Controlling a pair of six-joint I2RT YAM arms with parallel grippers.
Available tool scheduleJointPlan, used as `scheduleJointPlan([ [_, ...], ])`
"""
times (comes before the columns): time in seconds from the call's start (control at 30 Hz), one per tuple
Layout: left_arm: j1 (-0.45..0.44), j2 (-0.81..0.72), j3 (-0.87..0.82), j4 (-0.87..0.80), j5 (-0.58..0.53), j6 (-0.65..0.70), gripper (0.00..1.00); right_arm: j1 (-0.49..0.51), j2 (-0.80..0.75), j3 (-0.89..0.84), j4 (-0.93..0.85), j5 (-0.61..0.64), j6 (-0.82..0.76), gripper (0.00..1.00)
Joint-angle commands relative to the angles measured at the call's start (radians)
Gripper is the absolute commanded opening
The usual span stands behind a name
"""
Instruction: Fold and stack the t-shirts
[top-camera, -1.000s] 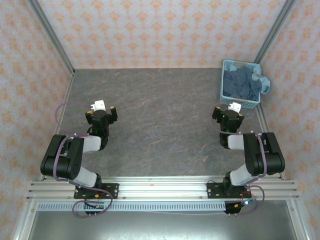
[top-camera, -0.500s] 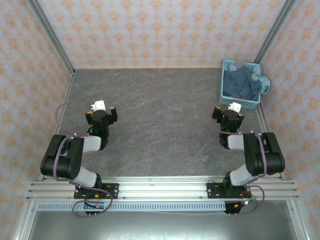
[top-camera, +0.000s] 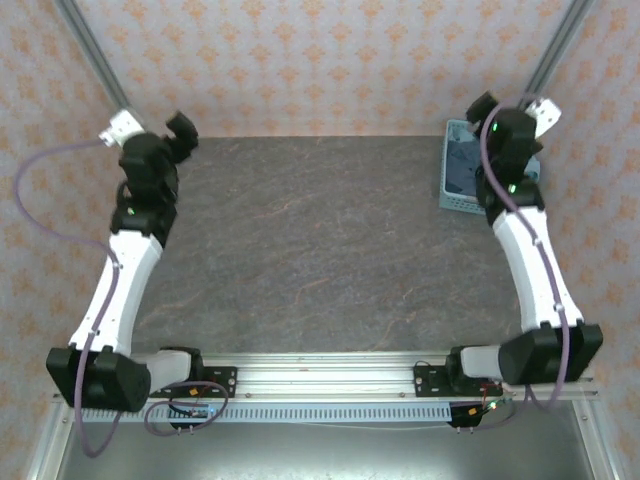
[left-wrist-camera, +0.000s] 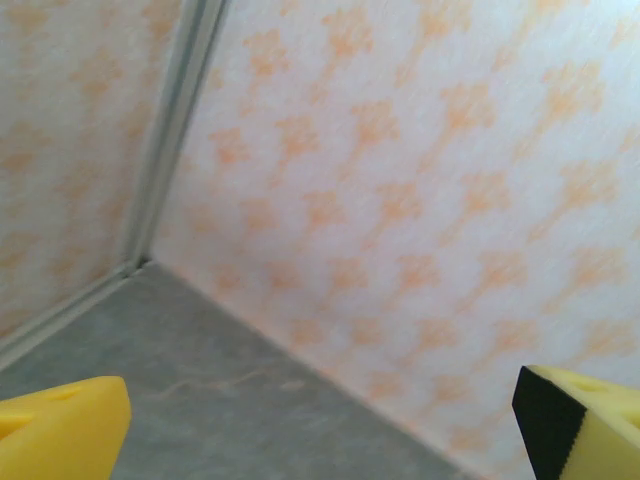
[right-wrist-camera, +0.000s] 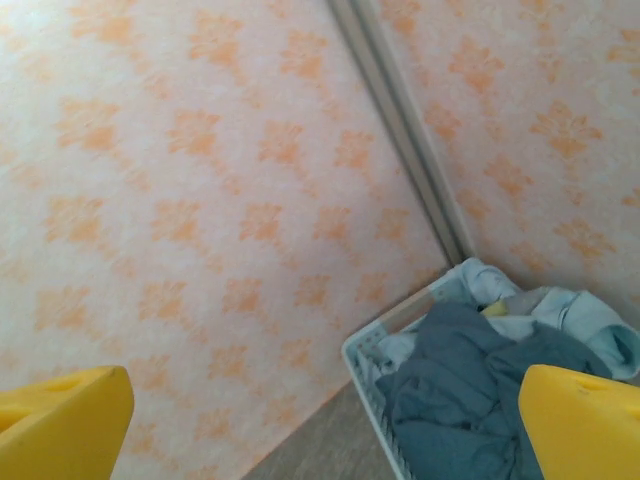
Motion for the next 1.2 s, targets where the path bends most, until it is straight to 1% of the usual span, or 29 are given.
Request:
scheduleJointPlan([
  [0.0,-0.088,0.146,0.135,-0.340,0.281,-0.078,1.00,-0.047,0.263,0.172,-0.463,-0.035,0.154,0.98],
  [0.1,-0.192,0.202,0.231,-0.381,0.349,-0.058,1.00,-0.118,0.427,0.288,-0.507,-0.133,0.206,0.92],
  [0.13,-0.218,0.216,0.243,-0.382,0.382,-0.061,1.00,-0.136,0.479,0.331,-0.531,-0.153,0.215,0.92],
  [0.17,-0.244,0.229,0.248,-0.380,0.416,-0.069,0.98,-0.151,0.541,0.380,-0.560,-0.169,0.217,0.92],
  [0.23,-0.296,0.248,0.252,-0.381,0.455,-0.074,0.94,-0.174,0.656,0.486,-0.640,-0.181,0.203,0.91],
  [0.4,-0.419,0.270,0.241,-0.391,0.474,-0.080,0.90,-0.201,0.904,0.730,-0.842,-0.142,0.176,0.92],
  [0.47,-0.447,0.272,0.228,-0.380,0.488,-0.090,0.88,-0.207,0.964,0.768,-0.845,-0.150,0.164,0.92],
  [0.57,-0.476,0.270,0.217,-0.381,0.487,-0.107,0.87,-0.207,1.021,0.781,-0.796,-0.202,0.139,0.88],
  [0.63,-0.484,0.263,0.212,-0.390,0.479,-0.112,0.87,-0.206,1.060,0.807,-0.797,-0.223,0.143,0.86],
  [0.77,-0.484,0.250,0.215,-0.421,0.461,-0.099,0.85,-0.206,1.101,0.824,-0.788,-0.264,0.155,0.73],
  [0.83,-0.484,0.246,0.220,-0.438,0.454,-0.086,0.84,-0.206,1.099,0.817,-0.767,-0.267,0.160,0.64],
  [0.9,-0.484,0.243,0.224,-0.452,0.447,-0.080,0.82,-0.207,1.082,0.809,-0.741,-0.277,0.158,0.47],
  [0.97,-0.484,0.236,0.222,-0.459,0.436,-0.077,0.79,-0.207,1.032,0.775,-0.690,-0.276,0.157,0.20],
  [1.03,-0.484,0.228,0.218,-0.460,0.426,-0.076,0.77,-0.202,0.951,0.697,-0.604,-0.257,0.163,0.03],
  [1.07,-0.484,0.224,0.217,-0.460,0.424,-0.074,0.77,-0.200,0.898,0.654,-0.559,-0.241,0.165,0.00],
  [1.17,-0.483,0.215,0.212,-0.464,0.411,-0.070,0.73,-0.179,0.735,0.532,-0.426,-0.179,0.166,0.00],
])
